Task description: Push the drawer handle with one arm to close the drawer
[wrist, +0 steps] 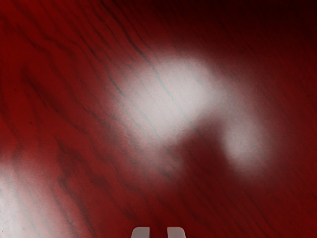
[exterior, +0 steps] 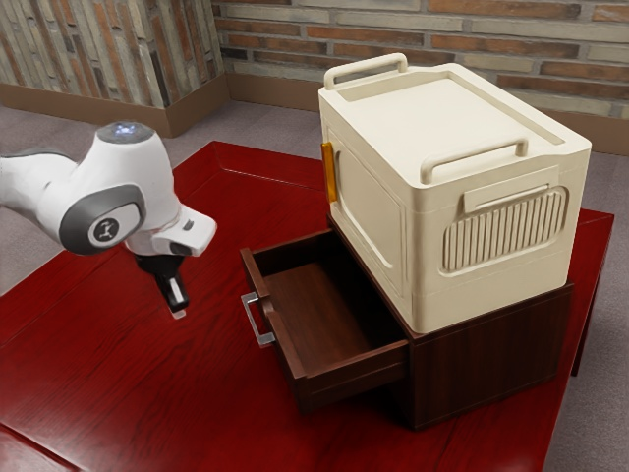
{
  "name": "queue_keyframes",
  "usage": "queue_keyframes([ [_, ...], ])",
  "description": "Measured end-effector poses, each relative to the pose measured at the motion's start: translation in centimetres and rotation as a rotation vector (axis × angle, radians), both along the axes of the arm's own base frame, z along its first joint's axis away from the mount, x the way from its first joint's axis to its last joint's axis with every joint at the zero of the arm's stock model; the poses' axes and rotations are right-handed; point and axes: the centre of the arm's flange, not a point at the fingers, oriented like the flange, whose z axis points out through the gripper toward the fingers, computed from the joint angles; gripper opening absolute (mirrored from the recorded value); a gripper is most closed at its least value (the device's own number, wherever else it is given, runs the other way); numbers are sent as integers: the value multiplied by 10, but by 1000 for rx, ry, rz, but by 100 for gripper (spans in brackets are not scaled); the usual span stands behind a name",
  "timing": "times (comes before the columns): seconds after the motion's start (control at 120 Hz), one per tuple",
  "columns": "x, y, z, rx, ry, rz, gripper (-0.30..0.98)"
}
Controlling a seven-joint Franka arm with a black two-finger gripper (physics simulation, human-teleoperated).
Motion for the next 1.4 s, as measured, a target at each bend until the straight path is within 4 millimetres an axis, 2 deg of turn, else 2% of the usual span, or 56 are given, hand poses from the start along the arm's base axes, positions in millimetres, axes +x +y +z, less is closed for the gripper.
queue_keyframes([
  [0.258,12,-24,-19,-130,-38,-34,-9],
  [0.508,12,-64,-31,-164,-15,-129,-10],
  [0.692,17,-87,-23,-167,-34,-199,-10],
  [0.892,30,-111,-13,-162,-64,-262,-9],
  [1.2,69,-143,-6,-169,-98,-305,-9],
  [1.4,84,-159,-12,-189,-113,-312,-9],
])
